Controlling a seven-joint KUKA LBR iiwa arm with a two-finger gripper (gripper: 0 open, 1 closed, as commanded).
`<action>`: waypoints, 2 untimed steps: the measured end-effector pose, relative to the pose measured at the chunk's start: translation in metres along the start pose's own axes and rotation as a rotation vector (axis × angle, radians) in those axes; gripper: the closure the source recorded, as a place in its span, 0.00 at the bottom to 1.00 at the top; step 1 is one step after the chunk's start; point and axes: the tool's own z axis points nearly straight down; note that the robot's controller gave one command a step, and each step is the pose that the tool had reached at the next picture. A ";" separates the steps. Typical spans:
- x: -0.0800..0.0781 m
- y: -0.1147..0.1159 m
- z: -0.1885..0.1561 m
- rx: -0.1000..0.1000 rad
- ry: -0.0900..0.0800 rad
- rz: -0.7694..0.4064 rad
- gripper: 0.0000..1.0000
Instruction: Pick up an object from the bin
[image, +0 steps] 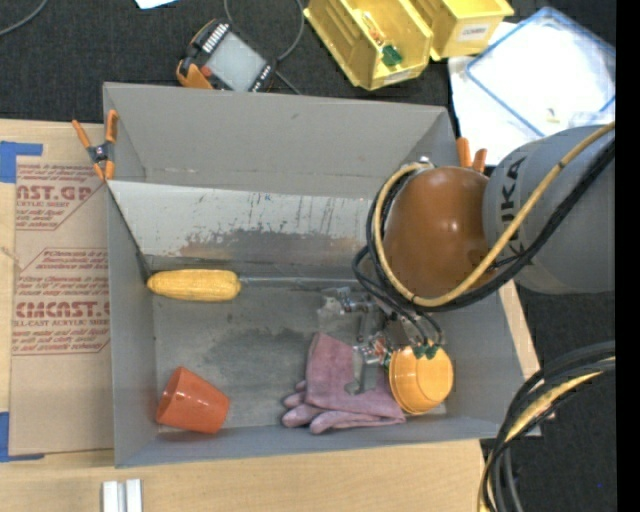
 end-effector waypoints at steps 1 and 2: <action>0.021 0.023 0.050 -0.008 0.020 -0.654 0.00; 0.025 0.011 0.074 0.002 -0.010 0.028 0.00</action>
Offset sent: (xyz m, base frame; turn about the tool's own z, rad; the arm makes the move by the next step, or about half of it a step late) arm -0.0305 0.0056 -0.0786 0.0289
